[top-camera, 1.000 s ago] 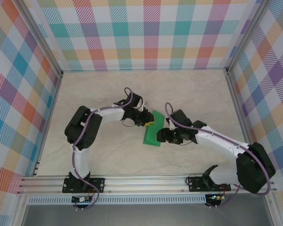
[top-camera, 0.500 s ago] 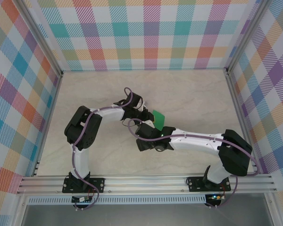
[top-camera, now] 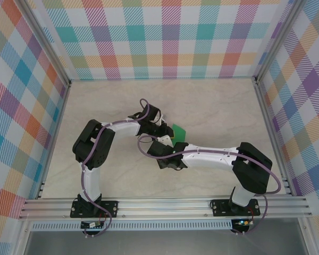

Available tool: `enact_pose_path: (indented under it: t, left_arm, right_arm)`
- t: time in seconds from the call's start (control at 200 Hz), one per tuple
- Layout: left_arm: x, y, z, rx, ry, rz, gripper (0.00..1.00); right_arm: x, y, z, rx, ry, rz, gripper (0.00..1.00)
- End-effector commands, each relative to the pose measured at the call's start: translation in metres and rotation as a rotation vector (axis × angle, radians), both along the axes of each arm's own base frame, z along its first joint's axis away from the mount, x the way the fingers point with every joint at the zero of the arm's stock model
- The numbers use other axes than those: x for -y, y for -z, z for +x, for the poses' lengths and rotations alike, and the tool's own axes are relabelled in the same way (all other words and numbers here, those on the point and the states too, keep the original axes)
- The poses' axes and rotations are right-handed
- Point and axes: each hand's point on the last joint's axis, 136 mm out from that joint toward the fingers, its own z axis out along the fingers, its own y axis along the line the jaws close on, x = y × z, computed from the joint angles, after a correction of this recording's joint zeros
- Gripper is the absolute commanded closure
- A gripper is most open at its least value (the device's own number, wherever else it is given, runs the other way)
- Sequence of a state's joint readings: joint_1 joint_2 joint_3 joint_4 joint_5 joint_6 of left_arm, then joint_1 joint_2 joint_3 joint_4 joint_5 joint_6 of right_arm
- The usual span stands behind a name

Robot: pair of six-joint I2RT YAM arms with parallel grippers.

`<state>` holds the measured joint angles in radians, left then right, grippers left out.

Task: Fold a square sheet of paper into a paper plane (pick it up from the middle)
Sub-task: Fold the triangle a second time at the center of the table.

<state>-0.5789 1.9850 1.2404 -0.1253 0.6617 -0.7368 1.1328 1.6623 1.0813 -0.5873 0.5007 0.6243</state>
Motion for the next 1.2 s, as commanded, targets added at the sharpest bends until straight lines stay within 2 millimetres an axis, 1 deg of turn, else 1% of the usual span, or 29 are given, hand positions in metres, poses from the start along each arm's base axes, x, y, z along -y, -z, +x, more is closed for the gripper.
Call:
enact_pose_path:
  t: [0.0, 0.125, 0.225, 0.345, 0.42, 0.585, 0.625, 0.64, 0.675, 0.72, 0.785, 0.85, 0.95, 1.02, 1.13, 1.195]
  left_arm:
    - [0.001, -0.019, -0.003, 0.027, 0.006, -0.023, 0.80]
    - [0.001, -0.019, -0.002, 0.029, 0.005, -0.020, 0.80]
    - [0.001, -0.020, -0.002, 0.029, 0.005, -0.020, 0.80]
    - [0.001, -0.021, -0.002, 0.032, 0.005, -0.017, 0.80]
    - [0.000, -0.021, -0.001, 0.032, 0.003, -0.014, 0.80]
    - [0.000, -0.022, -0.001, 0.034, 0.004, -0.015, 0.79]
    - [0.000, -0.022, -0.002, 0.033, 0.004, -0.015, 0.80]
    - [0.000, -0.022, -0.001, 0.032, 0.002, -0.016, 0.80]
    - [0.000, -0.023, -0.002, 0.031, 0.003, -0.017, 0.80]
    - [0.001, -0.023, -0.002, 0.031, 0.005, -0.018, 0.80]
    - [0.001, -0.024, -0.002, 0.034, 0.007, -0.020, 0.80]
    - [0.001, -0.025, -0.002, 0.034, 0.006, -0.021, 0.80]
    - [0.002, -0.025, -0.001, 0.031, 0.005, -0.023, 0.80]
    - [0.002, -0.026, -0.001, 0.033, 0.005, -0.026, 0.80]
    - [0.001, -0.025, -0.002, 0.031, 0.007, -0.021, 0.80]
    - [0.002, -0.025, -0.001, 0.030, 0.007, -0.022, 0.80]
  right_arm:
    - [0.001, -0.005, 0.003, 0.022, 0.015, -0.026, 0.43]
    - [0.006, -0.007, 0.002, 0.032, 0.028, -0.024, 0.53]
    - [0.014, -0.009, 0.002, 0.042, 0.044, -0.039, 0.64]
    - [0.016, -0.011, 0.001, 0.043, 0.041, -0.037, 0.74]
    - [0.016, -0.013, 0.001, 0.046, 0.041, -0.033, 0.82]
    - [0.016, -0.015, 0.001, 0.046, 0.040, -0.024, 0.91]
    - [0.015, -0.016, 0.001, 0.047, 0.039, -0.018, 0.89]
    - [0.015, -0.016, 0.001, 0.046, 0.038, -0.014, 0.87]
    - [0.012, -0.017, 0.000, 0.043, 0.029, 0.001, 0.77]
    - [0.002, -0.017, -0.003, 0.027, -0.003, 0.050, 0.65]
    - [-0.008, -0.016, -0.007, 0.005, -0.028, 0.108, 0.56]
    - [-0.015, -0.016, -0.007, -0.002, -0.035, 0.131, 0.49]
    - [-0.015, -0.007, -0.004, -0.011, -0.028, 0.075, 0.45]
    - [-0.013, -0.001, 0.000, -0.005, -0.006, 0.043, 0.45]
    - [-0.003, 0.003, 0.006, 0.023, 0.033, -0.023, 0.46]
    - [0.002, 0.003, 0.009, 0.041, 0.051, -0.048, 0.50]
